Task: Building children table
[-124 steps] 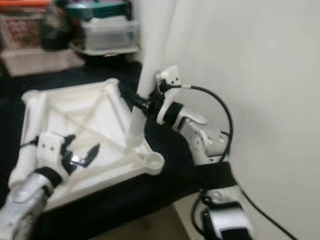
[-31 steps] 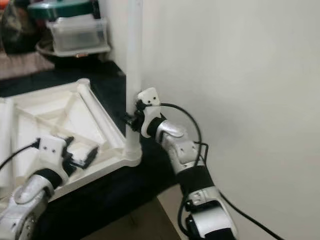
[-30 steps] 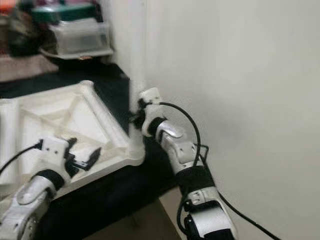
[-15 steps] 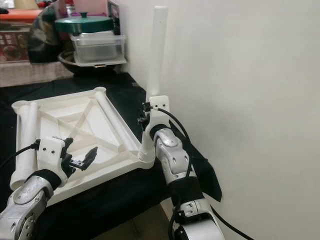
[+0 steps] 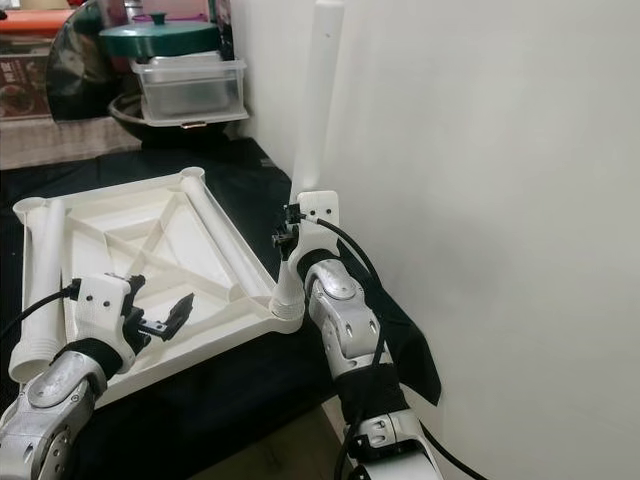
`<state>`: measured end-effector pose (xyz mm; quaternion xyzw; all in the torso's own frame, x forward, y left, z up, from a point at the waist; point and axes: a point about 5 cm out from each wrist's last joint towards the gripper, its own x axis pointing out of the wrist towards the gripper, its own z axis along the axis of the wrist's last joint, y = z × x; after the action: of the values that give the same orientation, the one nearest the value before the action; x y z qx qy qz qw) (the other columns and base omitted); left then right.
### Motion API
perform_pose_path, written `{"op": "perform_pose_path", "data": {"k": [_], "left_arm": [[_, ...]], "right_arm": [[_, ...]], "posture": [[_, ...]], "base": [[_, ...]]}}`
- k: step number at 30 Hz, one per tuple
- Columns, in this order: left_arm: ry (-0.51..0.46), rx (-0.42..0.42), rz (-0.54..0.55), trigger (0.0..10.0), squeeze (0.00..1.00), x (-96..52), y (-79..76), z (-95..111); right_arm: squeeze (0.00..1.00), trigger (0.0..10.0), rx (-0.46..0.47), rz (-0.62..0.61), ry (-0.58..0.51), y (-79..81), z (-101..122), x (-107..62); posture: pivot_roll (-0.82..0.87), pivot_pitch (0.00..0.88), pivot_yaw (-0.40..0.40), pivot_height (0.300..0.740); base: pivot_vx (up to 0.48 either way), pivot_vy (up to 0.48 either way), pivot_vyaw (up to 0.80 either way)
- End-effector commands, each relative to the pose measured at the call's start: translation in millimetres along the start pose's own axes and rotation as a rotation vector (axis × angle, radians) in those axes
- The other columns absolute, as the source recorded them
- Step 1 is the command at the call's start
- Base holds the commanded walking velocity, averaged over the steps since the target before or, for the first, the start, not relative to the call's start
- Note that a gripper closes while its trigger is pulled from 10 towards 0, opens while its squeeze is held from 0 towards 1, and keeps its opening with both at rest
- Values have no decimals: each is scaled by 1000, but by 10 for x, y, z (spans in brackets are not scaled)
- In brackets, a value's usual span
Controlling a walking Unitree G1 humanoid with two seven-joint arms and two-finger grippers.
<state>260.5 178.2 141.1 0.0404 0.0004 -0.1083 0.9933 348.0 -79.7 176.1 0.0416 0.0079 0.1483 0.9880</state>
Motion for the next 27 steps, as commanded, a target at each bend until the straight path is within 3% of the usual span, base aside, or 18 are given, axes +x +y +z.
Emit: {"op": "perform_pose_path", "data": {"k": [1, 7, 18, 21, 24, 25, 27], "left_arm": [[5, 16, 7, 10000, 0, 16, 34, -7], [4, 24, 17, 10000, 0, 24, 67, -4], [15, 16, 29, 10000, 0, 1, 72, -49], [20, 12, 25, 10000, 0, 12, 70, -58], [21, 12, 24, 10000, 0, 13, 69, -58], [23, 10, 22, 10000, 0, 13, 70, -62], [23, 10, 22, 10000, 0, 13, 70, -62]], "right_arm": [[0, 10000, -37, -9, 114, -109, -318, -74], [0, 10000, -87, 39, 97, -81, -316, -89], [0, 10000, -78, 168, 109, 6, -341, -136], [0, 10000, -11, 401, 126, 147, -276, -128], [0, 10000, 12, 463, 127, 177, -257, -138], [0, 10000, 34, 581, 123, 204, -223, -178], [0, 10000, 34, 581, 123, 204, -223, -178]], "posture": [[18, 0, -38, 740], [16, 0, -41, 740], [19, 0, -45, 740], [18, 0, -43, 740], [18, 0, -43, 740], [18, 0, -45, 740], [18, 0, -45, 740]], "base": [[0, 0, 0], [0, 0, 0], [0, 0, 0], [0, 0, 0], [0, 0, 0], [0, 0, 0], [0, 0, 0]]}}
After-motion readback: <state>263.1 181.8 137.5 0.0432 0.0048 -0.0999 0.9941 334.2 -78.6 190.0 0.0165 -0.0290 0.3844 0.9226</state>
